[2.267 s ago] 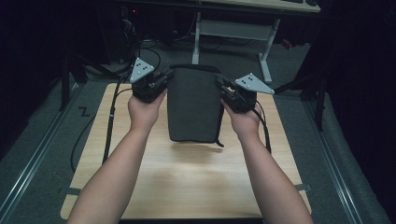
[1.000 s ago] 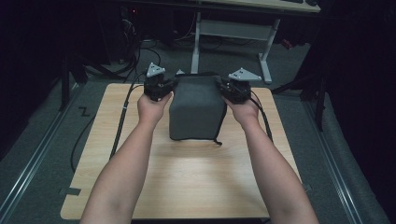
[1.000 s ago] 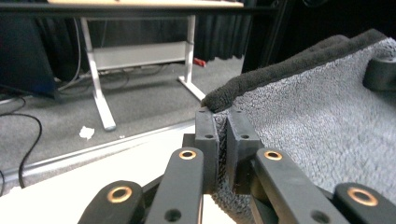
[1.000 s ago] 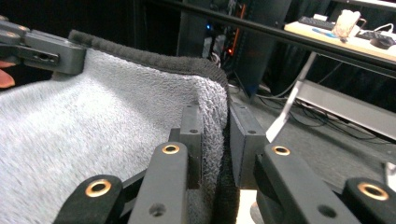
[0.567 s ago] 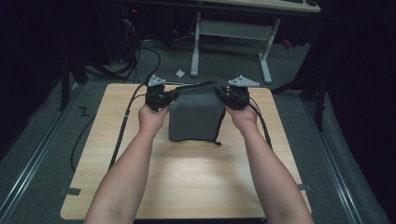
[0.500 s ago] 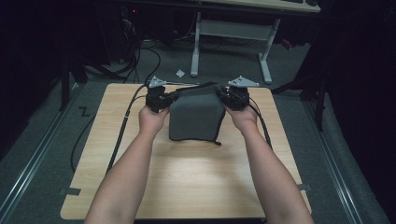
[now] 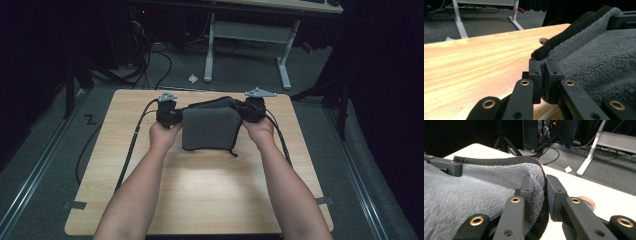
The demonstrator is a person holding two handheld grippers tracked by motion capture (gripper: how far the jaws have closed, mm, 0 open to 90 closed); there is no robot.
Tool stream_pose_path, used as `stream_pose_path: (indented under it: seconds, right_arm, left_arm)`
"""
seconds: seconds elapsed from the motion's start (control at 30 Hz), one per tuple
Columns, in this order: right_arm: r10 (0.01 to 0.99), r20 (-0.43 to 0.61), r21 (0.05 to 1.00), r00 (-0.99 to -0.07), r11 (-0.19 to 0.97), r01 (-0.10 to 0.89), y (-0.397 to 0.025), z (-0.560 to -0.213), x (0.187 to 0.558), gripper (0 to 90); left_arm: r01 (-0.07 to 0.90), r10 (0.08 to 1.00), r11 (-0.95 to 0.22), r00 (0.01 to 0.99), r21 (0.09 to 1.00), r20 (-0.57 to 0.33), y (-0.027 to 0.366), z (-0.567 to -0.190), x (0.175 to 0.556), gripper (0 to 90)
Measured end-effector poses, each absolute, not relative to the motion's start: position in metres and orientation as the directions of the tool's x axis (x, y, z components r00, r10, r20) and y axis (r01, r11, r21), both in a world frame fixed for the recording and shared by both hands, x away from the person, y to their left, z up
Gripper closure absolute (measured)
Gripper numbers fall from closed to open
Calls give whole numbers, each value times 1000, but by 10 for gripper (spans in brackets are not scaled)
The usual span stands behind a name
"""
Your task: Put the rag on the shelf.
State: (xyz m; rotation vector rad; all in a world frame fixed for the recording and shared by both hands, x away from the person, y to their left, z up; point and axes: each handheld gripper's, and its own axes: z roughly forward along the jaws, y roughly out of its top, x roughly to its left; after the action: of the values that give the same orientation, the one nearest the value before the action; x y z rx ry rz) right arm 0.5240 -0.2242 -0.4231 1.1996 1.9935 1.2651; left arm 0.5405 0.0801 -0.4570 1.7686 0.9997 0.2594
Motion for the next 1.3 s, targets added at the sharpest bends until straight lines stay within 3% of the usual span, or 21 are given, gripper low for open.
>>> stream_pose_path:
  seconds: [0.17,0.37,0.53,0.87,0.93,1.17,1.3]
  right_arm:
    - [866,97,884,-490,152,443,-228,-433,525,746]
    - [869,133,878,-476,120,463,-231,-435,528,645]
    - [885,157,867,-438,90,491,-236,-437,531,520]
    - [912,74,868,-405,141,476,-237,-433,529,464]
    - [919,58,876,-389,140,462,-239,-430,529,472]
    - [923,0,893,-384,173,416,-244,-421,524,626]
    - [925,-15,886,-379,188,424,-246,-424,524,650]
  left_arm:
    - [524,707,-99,635,846,-311,82,-466,539,852]
    - [530,703,-104,637,842,-314,82,-468,537,835]
    - [557,711,-87,615,826,-340,84,-470,538,719]
    - [563,733,-102,600,820,-321,85,-471,537,667]
    - [558,736,-100,599,824,-317,86,-470,536,664]
    - [557,744,-93,590,825,-315,88,-468,536,654]
    - [550,752,-98,587,829,-300,91,-470,535,643]
